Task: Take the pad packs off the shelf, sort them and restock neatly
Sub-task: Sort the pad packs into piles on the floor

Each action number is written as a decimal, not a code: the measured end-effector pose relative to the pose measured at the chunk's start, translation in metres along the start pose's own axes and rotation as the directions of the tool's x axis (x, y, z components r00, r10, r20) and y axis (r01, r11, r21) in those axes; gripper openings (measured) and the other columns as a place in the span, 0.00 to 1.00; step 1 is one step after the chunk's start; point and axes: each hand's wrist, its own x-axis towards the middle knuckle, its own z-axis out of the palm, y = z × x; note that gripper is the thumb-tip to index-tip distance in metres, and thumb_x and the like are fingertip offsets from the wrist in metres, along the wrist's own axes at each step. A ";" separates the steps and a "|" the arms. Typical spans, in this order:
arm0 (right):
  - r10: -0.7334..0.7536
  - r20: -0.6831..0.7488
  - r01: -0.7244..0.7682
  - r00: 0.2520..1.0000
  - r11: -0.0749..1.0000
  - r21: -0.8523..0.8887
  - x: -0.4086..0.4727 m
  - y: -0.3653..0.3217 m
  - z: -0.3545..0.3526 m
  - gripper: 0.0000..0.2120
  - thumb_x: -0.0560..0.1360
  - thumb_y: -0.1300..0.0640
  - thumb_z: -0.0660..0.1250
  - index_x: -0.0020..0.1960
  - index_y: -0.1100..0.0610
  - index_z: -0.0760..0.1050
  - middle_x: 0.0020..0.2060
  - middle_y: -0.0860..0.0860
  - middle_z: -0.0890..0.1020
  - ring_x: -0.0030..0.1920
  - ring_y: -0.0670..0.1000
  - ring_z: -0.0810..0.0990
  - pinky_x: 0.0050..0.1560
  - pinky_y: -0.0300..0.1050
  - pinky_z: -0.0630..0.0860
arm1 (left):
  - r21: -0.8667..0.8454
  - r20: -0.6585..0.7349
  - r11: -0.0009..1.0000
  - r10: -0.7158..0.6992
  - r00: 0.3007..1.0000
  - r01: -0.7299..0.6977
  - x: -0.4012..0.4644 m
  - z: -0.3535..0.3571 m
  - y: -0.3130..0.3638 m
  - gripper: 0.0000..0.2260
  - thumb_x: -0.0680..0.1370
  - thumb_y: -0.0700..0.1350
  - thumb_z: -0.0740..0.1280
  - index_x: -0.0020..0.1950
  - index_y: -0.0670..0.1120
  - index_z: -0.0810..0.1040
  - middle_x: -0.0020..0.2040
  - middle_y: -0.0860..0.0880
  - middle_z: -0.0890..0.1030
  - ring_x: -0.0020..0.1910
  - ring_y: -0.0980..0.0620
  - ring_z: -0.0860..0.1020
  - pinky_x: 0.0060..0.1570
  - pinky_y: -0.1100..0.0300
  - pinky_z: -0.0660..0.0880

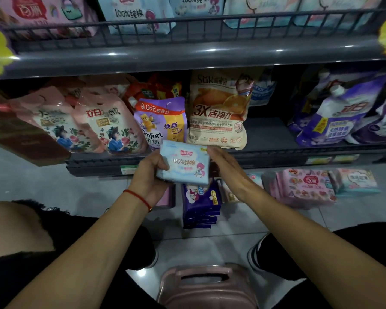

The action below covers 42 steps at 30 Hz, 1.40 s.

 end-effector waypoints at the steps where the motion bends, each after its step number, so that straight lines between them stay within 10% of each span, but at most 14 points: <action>1: 0.018 0.008 -0.018 1.000 0.999 0.046 -0.001 0.001 -0.004 0.12 0.82 0.44 0.64 0.63 0.46 0.76 0.57 0.44 0.84 0.58 0.42 0.83 0.59 0.40 0.77 | 0.009 0.015 1.000 -0.001 1.000 0.001 0.001 0.007 -0.004 0.23 0.66 0.34 0.57 0.60 0.40 0.76 0.58 0.40 0.84 0.55 0.38 0.83 0.46 0.49 0.82; 8: 0.189 -0.089 -0.174 0.978 0.972 0.156 -0.022 0.014 -0.081 0.15 0.80 0.55 0.68 0.66 0.55 0.76 0.57 0.55 0.86 0.56 0.57 0.86 0.58 0.56 0.81 | 0.544 0.055 0.836 0.048 0.997 -0.070 0.010 0.037 -0.052 0.24 0.73 0.43 0.75 0.68 0.48 0.75 0.60 0.48 0.83 0.57 0.49 0.82 0.55 0.51 0.81; 11: 0.277 -0.095 -0.267 0.956 0.958 0.100 -0.035 0.022 -0.114 0.13 0.77 0.55 0.70 0.60 0.57 0.78 0.54 0.59 0.86 0.45 0.55 0.86 0.36 0.45 0.80 | 0.717 0.067 0.684 0.125 0.990 -0.135 0.014 0.040 -0.066 0.20 0.75 0.47 0.76 0.65 0.47 0.77 0.58 0.50 0.82 0.56 0.53 0.81 0.52 0.62 0.78; 16: 0.325 -0.119 -0.316 0.938 0.945 0.090 -0.050 0.033 -0.126 0.03 0.79 0.61 0.68 0.52 0.56 0.77 0.40 0.53 0.86 0.34 0.47 0.85 0.27 0.36 0.74 | 0.869 0.044 0.476 0.203 0.978 -0.137 0.016 0.033 -0.072 0.14 0.77 0.48 0.73 0.61 0.50 0.78 0.56 0.51 0.81 0.52 0.59 0.79 0.54 0.58 0.78; 21: 0.252 -0.024 -0.246 0.967 0.957 0.157 -0.029 0.012 -0.111 0.17 0.75 0.53 0.75 0.62 0.54 0.79 0.57 0.57 0.86 0.60 0.60 0.84 0.63 0.64 0.77 | 0.648 -0.026 0.761 0.071 0.997 -0.038 0.008 0.041 -0.062 0.23 0.73 0.56 0.75 0.65 0.49 0.78 0.58 0.46 0.82 0.52 0.47 0.84 0.51 0.52 0.82; 26: 0.180 0.060 -0.189 0.982 0.963 0.194 0.001 -0.018 -0.039 0.27 0.72 0.50 0.76 0.66 0.59 0.74 0.57 0.55 0.86 0.58 0.55 0.85 0.61 0.60 0.80 | 0.180 -0.192 0.984 0.020 0.981 0.015 0.005 0.015 -0.020 0.21 0.76 0.47 0.74 0.67 0.42 0.76 0.61 0.40 0.81 0.55 0.40 0.83 0.47 0.47 0.83; 30: 0.138 0.225 -0.120 0.964 0.988 -0.093 0.027 -0.020 0.034 0.25 0.77 0.44 0.72 0.68 0.56 0.73 0.60 0.53 0.83 0.58 0.53 0.84 0.54 0.54 0.84 | 0.015 -0.391 0.998 0.061 0.918 -0.060 -0.006 -0.043 0.014 0.13 0.79 0.44 0.70 0.61 0.42 0.79 0.53 0.42 0.83 0.50 0.43 0.82 0.48 0.48 0.81; 40: 0.047 0.138 0.002 0.989 0.944 -0.330 0.073 -0.006 0.066 0.07 0.81 0.56 0.68 0.59 0.50 0.79 0.55 0.48 0.81 0.53 0.51 0.83 0.51 0.52 0.84 | -0.154 -0.868 0.988 -0.132 0.478 -0.007 0.049 -0.223 -0.008 0.24 0.81 0.49 0.68 0.74 0.42 0.70 0.71 0.40 0.75 0.67 0.40 0.76 0.52 0.51 0.77; 42: 0.027 0.155 0.034 0.988 0.925 -0.378 0.075 -0.002 0.068 0.07 0.82 0.58 0.68 0.58 0.50 0.79 0.55 0.46 0.82 0.52 0.47 0.83 0.52 0.49 0.83 | 0.107 -0.903 0.967 -0.002 0.431 0.230 0.071 -0.240 -0.020 0.26 0.79 0.56 0.69 0.73 0.44 0.71 0.69 0.41 0.76 0.66 0.41 0.77 0.57 0.53 0.76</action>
